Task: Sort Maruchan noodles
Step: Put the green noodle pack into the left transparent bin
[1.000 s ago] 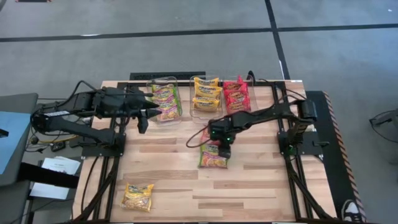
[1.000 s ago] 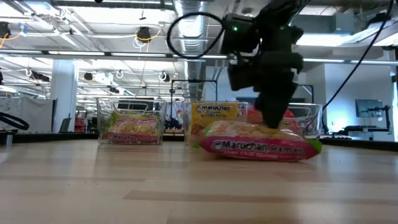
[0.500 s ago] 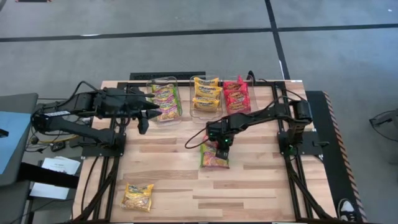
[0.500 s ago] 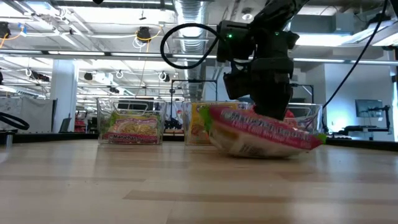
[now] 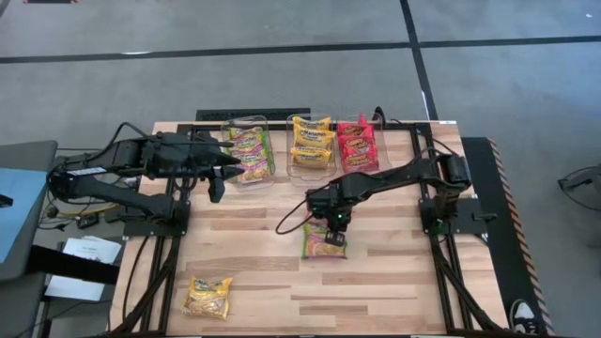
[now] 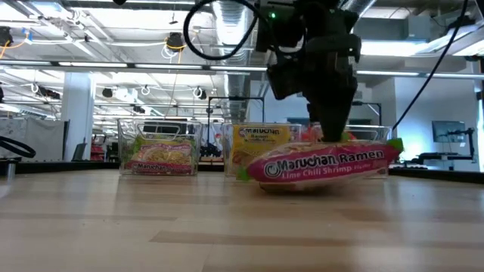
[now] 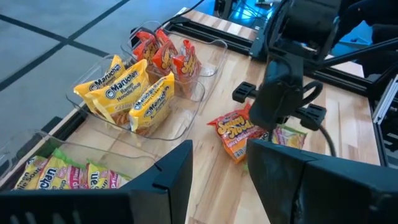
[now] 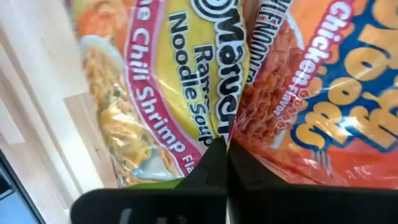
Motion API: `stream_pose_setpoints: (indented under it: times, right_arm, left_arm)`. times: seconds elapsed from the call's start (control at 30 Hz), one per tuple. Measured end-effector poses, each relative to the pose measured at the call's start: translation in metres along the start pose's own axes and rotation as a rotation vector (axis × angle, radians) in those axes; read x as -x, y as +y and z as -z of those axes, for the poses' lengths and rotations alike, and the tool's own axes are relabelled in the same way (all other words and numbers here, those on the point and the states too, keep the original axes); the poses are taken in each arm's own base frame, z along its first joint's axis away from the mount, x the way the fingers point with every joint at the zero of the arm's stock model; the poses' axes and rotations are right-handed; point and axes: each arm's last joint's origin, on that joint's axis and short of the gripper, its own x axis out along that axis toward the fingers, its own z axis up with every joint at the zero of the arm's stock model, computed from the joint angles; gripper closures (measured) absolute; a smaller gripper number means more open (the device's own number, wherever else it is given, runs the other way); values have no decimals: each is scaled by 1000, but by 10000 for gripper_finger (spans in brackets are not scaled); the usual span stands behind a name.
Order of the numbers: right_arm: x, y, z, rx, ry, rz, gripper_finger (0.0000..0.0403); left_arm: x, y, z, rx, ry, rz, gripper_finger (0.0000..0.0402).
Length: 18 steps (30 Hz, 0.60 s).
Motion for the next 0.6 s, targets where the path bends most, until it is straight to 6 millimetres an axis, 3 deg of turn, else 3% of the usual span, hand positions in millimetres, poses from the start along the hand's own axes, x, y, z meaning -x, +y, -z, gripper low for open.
stream_pose_setpoints:
  times: [0.6]
  right_arm:
    - [35, 20, -3, 8, 3, 173, 400]
  left_arm:
    - [0, 1, 0, -47, 2, -5, 265]
